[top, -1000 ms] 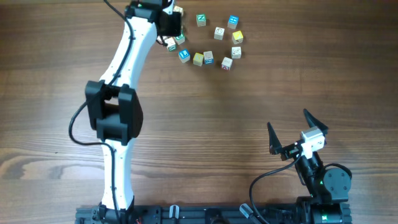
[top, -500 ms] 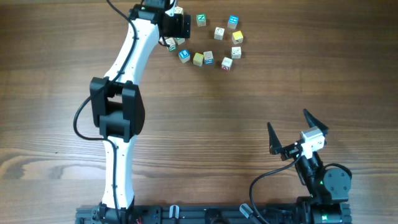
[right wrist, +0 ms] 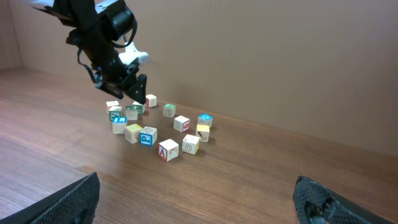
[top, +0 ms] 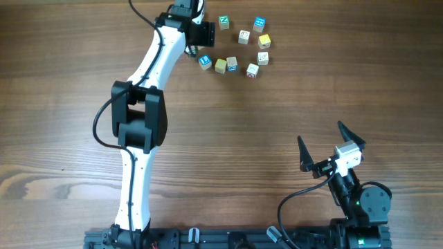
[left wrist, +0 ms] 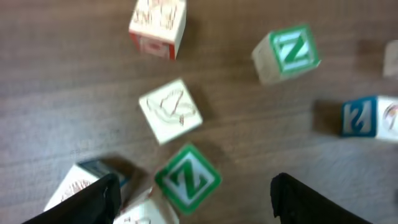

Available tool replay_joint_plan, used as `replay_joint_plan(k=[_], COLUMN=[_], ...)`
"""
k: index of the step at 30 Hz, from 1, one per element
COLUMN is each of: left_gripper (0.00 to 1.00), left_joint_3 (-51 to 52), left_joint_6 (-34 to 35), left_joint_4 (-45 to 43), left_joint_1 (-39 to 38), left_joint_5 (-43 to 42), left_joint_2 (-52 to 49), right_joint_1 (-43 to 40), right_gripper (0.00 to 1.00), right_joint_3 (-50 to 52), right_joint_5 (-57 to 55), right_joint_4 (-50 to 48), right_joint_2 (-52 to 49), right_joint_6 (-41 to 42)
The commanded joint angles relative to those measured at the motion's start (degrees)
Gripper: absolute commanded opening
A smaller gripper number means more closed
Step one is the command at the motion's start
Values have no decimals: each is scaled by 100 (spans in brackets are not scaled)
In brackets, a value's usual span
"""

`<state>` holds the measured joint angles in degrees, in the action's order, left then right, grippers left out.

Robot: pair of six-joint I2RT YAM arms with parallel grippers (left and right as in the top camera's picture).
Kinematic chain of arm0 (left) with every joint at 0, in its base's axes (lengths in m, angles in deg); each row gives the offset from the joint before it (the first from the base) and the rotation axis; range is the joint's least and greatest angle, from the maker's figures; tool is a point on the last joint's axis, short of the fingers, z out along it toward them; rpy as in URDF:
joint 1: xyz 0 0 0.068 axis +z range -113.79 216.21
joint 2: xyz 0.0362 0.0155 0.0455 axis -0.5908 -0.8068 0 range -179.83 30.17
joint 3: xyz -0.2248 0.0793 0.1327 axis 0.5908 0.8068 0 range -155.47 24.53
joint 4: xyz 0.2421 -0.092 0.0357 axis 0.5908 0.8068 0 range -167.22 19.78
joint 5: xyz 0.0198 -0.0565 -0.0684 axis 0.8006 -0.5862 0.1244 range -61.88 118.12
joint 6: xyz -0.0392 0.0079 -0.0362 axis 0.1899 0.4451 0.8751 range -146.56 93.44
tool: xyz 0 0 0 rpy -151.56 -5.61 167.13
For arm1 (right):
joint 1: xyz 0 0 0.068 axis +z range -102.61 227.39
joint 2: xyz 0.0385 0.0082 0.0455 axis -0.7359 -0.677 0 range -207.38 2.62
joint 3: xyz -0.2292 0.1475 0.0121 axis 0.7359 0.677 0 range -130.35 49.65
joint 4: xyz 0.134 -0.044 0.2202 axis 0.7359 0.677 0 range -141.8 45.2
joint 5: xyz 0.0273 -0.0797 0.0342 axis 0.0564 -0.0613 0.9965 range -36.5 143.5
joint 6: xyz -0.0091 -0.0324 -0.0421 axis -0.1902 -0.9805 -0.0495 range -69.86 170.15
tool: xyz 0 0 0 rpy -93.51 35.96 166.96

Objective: Form a circle
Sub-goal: 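Lower the left gripper and grasp the red-letter block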

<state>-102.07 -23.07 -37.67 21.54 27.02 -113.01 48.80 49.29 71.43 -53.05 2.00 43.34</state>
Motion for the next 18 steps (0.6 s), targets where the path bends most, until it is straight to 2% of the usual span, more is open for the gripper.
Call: replay_joint_plan(k=[1, 10, 14, 16, 18], left_gripper=[80, 84, 85, 98, 99], left_joint_3=[-90, -90, -90, -90, -90], left_joint_6=[-28, -31, -28, -28, -28], left_joint_4=[-175, -697, -944, -1023, -1069], left_joint_1=[-13, -11, -7, -7, -7], left_joint_5=[57, 85, 428, 424, 424], left_joint_2=[-61, -417, -472, -474, -492], right_joint_1=[13, 13, 13, 13, 13], right_gripper=[100, 100, 100, 100, 100], right_joint_3=[7, 7, 7, 7, 7], right_joint_5=[-15, -15, -15, -15, -15], right_joint_4=[-15, -15, -15, -15, -15], right_joint_2=[42, 42, 42, 42, 42], right_joint_6=[-59, -57, -57, -59, -59])
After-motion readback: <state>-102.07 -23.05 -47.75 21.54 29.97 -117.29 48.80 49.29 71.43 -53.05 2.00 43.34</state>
